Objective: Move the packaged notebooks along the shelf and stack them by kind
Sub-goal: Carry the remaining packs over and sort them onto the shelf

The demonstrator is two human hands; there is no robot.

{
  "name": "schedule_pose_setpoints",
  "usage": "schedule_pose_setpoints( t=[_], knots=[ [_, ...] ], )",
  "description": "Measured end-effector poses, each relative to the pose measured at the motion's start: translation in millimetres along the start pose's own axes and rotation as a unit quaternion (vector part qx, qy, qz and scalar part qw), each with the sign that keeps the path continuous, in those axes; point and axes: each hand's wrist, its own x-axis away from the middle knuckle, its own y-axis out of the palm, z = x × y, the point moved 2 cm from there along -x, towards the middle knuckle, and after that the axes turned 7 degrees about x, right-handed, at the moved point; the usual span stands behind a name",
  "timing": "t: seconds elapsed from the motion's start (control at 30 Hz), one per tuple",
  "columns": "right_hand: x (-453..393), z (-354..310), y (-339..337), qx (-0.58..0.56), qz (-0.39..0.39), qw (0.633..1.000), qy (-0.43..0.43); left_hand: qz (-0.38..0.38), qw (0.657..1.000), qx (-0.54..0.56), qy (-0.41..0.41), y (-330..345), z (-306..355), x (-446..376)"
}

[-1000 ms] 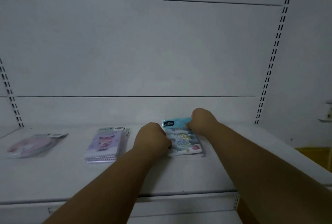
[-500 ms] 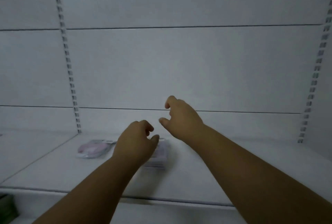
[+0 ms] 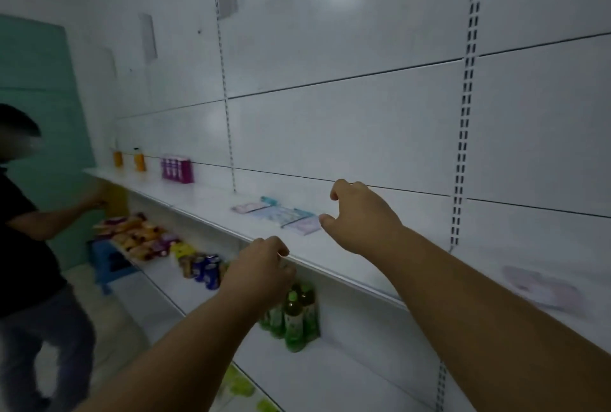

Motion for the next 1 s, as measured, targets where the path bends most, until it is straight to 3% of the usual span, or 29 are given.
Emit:
schedule_pose_setpoints(
  t=[0.2,0.63,0.83,1.0],
  knots=[
    [-72.5,-37.0,65.5,0.020,-0.014,1.000,0.000,-0.010,1.000,0.005,0.010,5.8,-67.1,-69.6],
    [-227.6,-30.2,193.6,0.055,-0.032,0.997,0.038,-0.052,0.998,0.004,0.045,69.7,-156.8,-256.7],
    [-247.9,-22.6,227.4,0.119,-0.040,0.985,0.116,-0.115,0.985,-0.072,0.110,112.0,-180.3,-322.5],
    [-246.6,-28.3,236.3,0.172,-0.050,0.961,0.212,-0.204,0.950,-0.143,0.186,125.0,-172.3,-348.9]
  ],
)
